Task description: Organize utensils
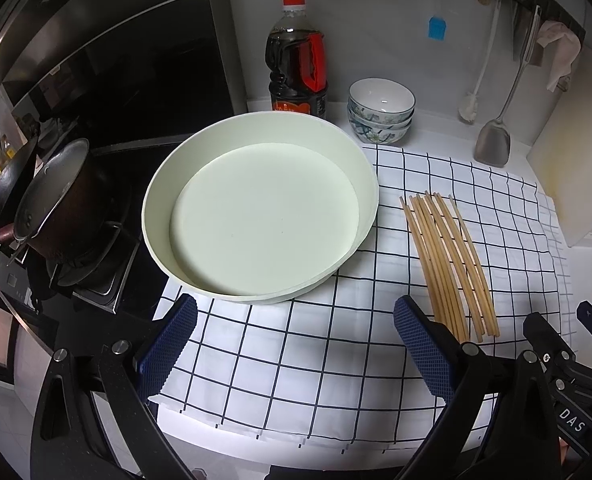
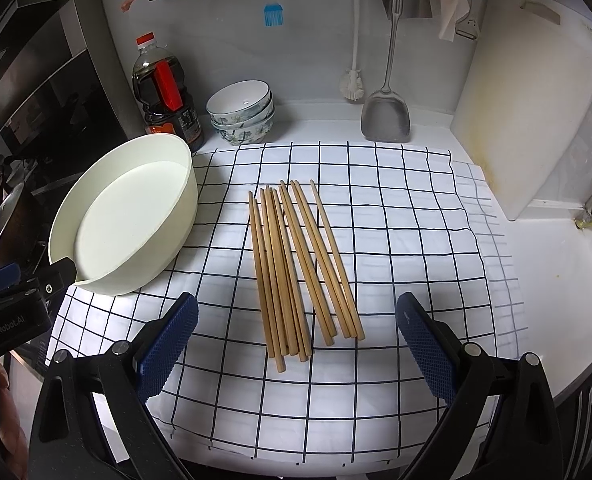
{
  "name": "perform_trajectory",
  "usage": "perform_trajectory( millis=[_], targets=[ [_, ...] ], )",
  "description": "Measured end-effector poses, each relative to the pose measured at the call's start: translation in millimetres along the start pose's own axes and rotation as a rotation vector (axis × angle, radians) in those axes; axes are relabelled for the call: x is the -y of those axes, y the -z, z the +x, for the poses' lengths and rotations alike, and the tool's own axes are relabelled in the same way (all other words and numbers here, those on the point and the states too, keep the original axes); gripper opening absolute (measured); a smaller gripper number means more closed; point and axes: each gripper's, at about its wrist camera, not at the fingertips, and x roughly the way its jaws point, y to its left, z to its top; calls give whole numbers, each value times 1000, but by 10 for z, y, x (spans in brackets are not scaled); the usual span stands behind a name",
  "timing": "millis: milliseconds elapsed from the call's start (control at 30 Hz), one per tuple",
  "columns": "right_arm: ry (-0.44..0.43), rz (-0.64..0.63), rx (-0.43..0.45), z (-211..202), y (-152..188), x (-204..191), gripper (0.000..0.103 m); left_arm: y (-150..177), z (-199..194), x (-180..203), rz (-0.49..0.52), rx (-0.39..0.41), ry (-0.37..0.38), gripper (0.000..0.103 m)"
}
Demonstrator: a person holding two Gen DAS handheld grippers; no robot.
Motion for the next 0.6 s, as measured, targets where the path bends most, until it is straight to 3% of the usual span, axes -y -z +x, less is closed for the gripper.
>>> perform_trajectory(
  millis=[400,600],
  targets=[
    [-3,-2,-1,-17,10,-29,95,-1,1,2,1,0,3,97],
    [-9,13,-7,9,71,-5,95,49,36,14,26,-3,39,97]
  ],
)
